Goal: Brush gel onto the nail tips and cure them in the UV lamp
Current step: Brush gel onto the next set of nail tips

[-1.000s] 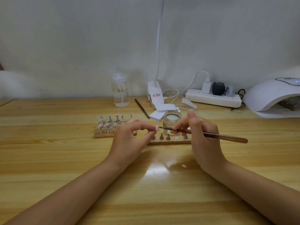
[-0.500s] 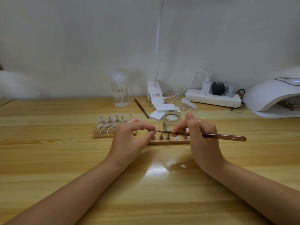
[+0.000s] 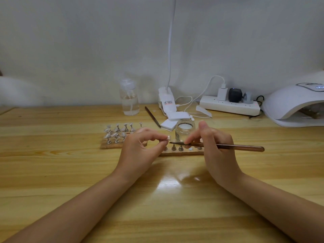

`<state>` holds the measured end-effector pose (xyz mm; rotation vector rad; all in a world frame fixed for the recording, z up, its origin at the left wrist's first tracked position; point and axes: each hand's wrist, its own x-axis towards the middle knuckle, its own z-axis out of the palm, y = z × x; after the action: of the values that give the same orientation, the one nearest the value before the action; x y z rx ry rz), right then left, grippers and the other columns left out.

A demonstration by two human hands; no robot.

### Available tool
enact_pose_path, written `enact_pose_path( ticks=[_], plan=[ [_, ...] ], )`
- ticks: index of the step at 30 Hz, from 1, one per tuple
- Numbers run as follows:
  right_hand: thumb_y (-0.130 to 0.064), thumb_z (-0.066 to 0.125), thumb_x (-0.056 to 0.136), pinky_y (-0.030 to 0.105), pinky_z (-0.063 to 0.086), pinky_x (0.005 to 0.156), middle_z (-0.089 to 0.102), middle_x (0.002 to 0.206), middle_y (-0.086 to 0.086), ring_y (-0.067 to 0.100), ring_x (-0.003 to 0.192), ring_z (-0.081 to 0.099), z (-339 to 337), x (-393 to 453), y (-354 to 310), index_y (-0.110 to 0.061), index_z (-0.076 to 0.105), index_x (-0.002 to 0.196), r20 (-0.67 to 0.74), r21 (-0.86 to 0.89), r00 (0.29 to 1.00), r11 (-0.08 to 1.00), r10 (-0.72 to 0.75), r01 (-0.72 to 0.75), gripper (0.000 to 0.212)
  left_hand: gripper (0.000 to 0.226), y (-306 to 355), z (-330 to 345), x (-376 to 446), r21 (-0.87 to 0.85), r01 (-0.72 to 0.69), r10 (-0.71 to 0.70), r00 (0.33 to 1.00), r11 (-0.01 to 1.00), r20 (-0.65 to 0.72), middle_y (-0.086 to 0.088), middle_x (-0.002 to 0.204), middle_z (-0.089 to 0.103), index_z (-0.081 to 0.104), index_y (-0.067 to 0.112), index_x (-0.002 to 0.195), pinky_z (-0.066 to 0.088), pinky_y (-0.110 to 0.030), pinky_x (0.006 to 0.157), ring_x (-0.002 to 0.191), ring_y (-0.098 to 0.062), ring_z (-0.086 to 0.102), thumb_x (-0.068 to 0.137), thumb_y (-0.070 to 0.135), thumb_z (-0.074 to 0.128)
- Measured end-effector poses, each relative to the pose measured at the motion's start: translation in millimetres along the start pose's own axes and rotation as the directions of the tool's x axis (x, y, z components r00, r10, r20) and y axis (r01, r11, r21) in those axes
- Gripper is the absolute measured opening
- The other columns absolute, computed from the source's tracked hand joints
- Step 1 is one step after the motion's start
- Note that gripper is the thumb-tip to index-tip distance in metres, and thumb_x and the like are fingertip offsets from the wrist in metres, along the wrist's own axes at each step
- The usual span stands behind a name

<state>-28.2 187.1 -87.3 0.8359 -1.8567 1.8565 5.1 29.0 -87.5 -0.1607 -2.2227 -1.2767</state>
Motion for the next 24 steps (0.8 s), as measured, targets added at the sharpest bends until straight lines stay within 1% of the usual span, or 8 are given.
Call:
enact_pose_path(
  ticks=[2,6,8,10,13,16,19,24],
  plan=[
    [-0.041,0.038,0.084,0.009,0.042,0.065,0.065,0.059,-0.001,0.002,0.062,0.06,0.1,0.5,-0.4,-0.02,0.064,0.059,-0.022,0.001,1.0,1.0,-0.001,0.001,0.042,0.026,0.7,0.0,-0.2,-0.004,0.003,-0.003,1.0,1.0,-0.001,0.012,0.077,0.065,0.068,0.035,0.073,0.043,-0.019,0.074,0.082,-0.007,0.058,0.072,0.01,0.074],
    [-0.031,0.045,0.09,0.006,0.04,0.063,0.064,0.061,-0.011,-0.002,0.066,0.06,0.8,2.0,0.6,-0.022,0.064,0.065,-0.008,-0.058,1.0,0.998,0.016,-0.016,0.033,0.026,1.9,0.1,0.5,-0.007,-0.011,0.011,1.0,1.0,0.002,0.012,0.076,0.065,0.068,0.034,0.074,0.042,-0.014,0.073,0.079,-0.005,0.058,0.072,0.009,0.074],
    [-0.029,0.044,0.089,0.006,0.04,0.063,0.064,0.062,-0.01,-0.002,0.066,0.06,1.0,1.8,1.3,-0.022,0.065,0.065,0.018,-0.068,0.999,0.997,0.038,-0.036,0.033,0.025,1.8,0.3,0.6,-0.009,-0.009,0.009,1.0,1.0,0.004,0.012,0.076,0.065,0.068,0.033,0.074,0.042,-0.015,0.074,0.08,-0.006,0.058,0.072,0.009,0.074],
    [-0.033,0.047,0.089,0.007,0.041,0.064,0.065,0.061,-0.007,0.0,0.066,0.061,1.0,1.1,0.5,-0.021,0.065,0.065,0.03,-0.049,0.999,0.999,0.025,-0.023,0.033,0.025,1.4,0.4,0.6,-0.005,-0.007,0.007,1.0,1.0,0.003,0.012,0.076,0.065,0.068,0.033,0.074,0.042,-0.017,0.074,0.081,-0.007,0.058,0.072,0.009,0.074],
    [-0.04,0.042,0.085,0.01,0.044,0.064,0.067,0.063,0.001,0.002,0.06,0.061,0.1,-0.1,-1.5,-0.02,0.065,0.06,0.016,0.021,1.0,1.0,0.021,-0.021,0.039,0.026,0.7,0.2,0.9,0.003,-0.014,0.014,1.0,1.0,0.001,0.014,0.074,0.065,0.068,0.034,0.074,0.042,-0.017,0.074,0.08,-0.006,0.057,0.072,0.009,0.074],
    [-0.031,0.044,0.09,0.007,0.041,0.061,0.065,0.057,-0.007,-0.002,0.058,0.059,-0.7,0.7,-1.6,-0.018,0.064,0.059,-0.021,0.043,0.999,0.998,0.043,-0.042,0.038,0.025,0.0,0.4,1.2,0.005,-0.017,0.017,1.0,1.0,-0.004,0.015,0.074,0.065,0.068,0.035,0.073,0.043,-0.016,0.073,0.079,-0.006,0.057,0.072,0.01,0.074],
    [-0.028,0.042,0.09,0.006,0.041,0.06,0.066,0.061,-0.011,-0.004,0.062,0.059,-0.6,2.1,-0.5,-0.019,0.065,0.064,-0.018,0.002,0.998,0.998,0.065,-0.065,0.036,0.025,-0.8,0.4,1.1,0.003,-0.018,0.018,1.0,1.0,-0.004,0.015,0.074,0.065,0.068,0.035,0.073,0.043,-0.018,0.074,0.079,-0.004,0.057,0.072,0.011,0.074],
    [-0.027,0.044,0.089,0.009,0.043,0.059,0.066,0.058,-0.003,0.001,0.058,0.061,0.8,0.2,-1.9,-0.018,0.067,0.06,-0.003,0.029,0.998,0.998,0.059,-0.059,0.038,0.028,-1.8,1.0,1.7,0.006,-0.036,0.036,0.999,0.999,-0.019,0.015,0.072,0.065,0.068,0.036,0.073,0.043,-0.019,0.073,0.077,-0.005,0.057,0.072,0.009,0.074]
  ],
)
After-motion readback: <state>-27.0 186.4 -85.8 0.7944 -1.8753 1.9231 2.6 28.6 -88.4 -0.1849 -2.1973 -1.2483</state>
